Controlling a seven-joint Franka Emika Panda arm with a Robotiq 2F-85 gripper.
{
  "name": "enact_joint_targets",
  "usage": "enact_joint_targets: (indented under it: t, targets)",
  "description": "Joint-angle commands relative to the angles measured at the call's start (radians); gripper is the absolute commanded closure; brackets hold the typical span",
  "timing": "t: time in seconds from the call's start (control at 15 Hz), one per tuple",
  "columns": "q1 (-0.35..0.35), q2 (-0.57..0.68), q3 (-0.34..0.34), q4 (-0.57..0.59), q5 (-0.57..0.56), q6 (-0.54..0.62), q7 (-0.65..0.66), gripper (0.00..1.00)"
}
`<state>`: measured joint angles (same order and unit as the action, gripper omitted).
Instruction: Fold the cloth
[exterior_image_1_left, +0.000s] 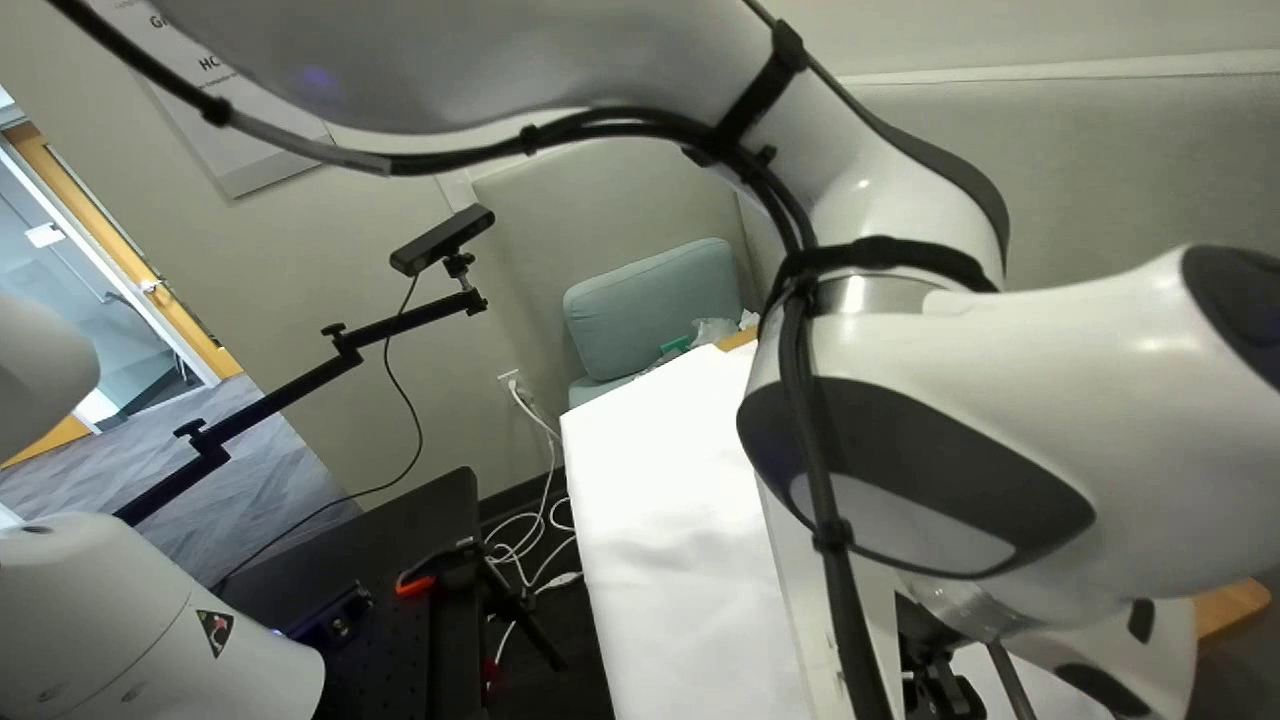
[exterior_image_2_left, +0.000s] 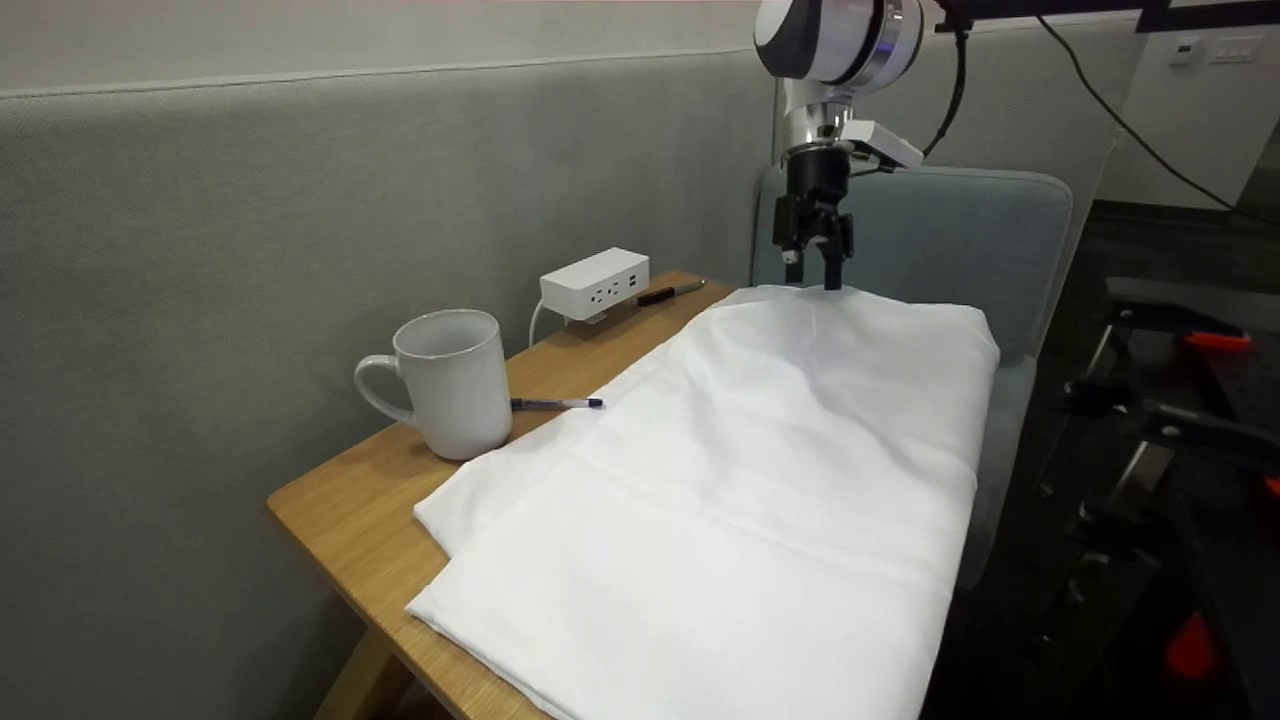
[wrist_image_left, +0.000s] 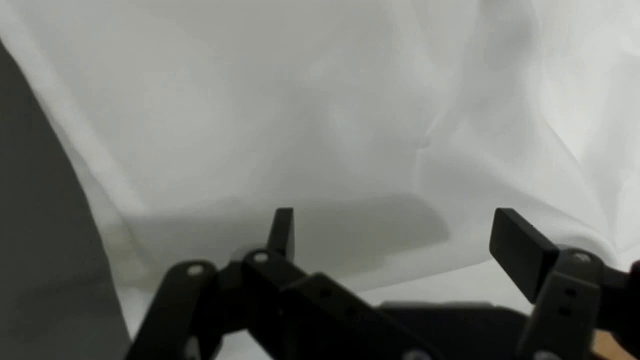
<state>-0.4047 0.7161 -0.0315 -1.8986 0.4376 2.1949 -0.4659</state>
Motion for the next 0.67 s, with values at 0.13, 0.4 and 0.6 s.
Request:
enact_joint_targets:
  t: [0.13, 0.4, 0.6]
  targets:
    - [-0.099, 0.058, 0.028, 0.054, 0.019, -0.015, -0.076, 0.0]
    - [-0.132, 0.084, 0.021, 0.085, 0.005, -0.012, -0.085, 0.0]
    - [-0.15, 0.111, 0.02, 0.115, 0.0, -0.012, -0.088, 0.0]
